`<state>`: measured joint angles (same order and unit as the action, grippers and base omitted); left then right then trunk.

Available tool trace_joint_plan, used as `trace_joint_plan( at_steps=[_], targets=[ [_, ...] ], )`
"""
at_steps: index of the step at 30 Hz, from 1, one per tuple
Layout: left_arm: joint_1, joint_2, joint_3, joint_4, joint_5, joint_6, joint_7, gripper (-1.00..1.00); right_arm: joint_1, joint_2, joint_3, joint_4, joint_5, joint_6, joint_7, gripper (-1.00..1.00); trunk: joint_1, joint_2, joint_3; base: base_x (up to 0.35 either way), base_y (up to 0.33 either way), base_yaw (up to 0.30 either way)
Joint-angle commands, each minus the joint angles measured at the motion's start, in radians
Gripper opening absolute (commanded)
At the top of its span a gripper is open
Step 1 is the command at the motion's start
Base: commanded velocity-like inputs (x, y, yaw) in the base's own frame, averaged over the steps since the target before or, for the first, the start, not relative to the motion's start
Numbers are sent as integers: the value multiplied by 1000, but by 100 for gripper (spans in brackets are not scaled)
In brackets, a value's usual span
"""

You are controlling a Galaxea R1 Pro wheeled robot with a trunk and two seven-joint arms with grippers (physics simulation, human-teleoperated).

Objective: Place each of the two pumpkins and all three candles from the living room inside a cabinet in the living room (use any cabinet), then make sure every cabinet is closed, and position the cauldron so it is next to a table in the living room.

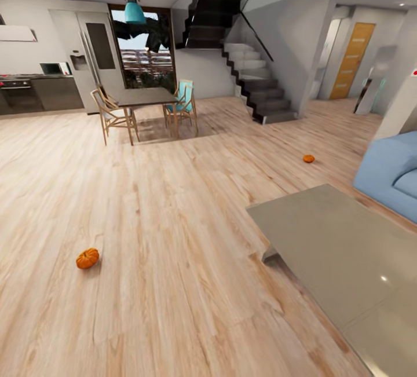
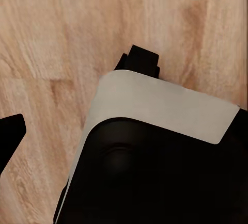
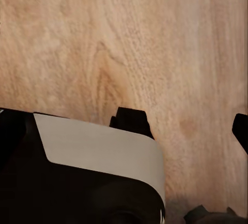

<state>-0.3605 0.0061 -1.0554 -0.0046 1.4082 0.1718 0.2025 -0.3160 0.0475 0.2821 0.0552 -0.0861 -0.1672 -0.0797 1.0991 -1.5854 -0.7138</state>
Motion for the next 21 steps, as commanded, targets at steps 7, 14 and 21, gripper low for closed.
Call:
trace_joint_plan(
  at_steps=[7, 14, 21],
  targets=[
    [0, 0, 0, 0, 0, 0, 0, 100, 0, 0, 0, 0, -1, -1, 0, 100, 0, 0, -7, 330, 0, 129],
    [0, 0, 0, 0, 0, 0, 0, 100, 0, 1, 0, 0, -1, -1, 0, 100, 0, 0, -16, 330, 0, 160],
    [0, 0, 0, 0, 0, 0, 0, 100, 0, 2, 0, 0, -1, -1, 0, 100, 0, 0, -26, 330, 0, 162]
  ],
)
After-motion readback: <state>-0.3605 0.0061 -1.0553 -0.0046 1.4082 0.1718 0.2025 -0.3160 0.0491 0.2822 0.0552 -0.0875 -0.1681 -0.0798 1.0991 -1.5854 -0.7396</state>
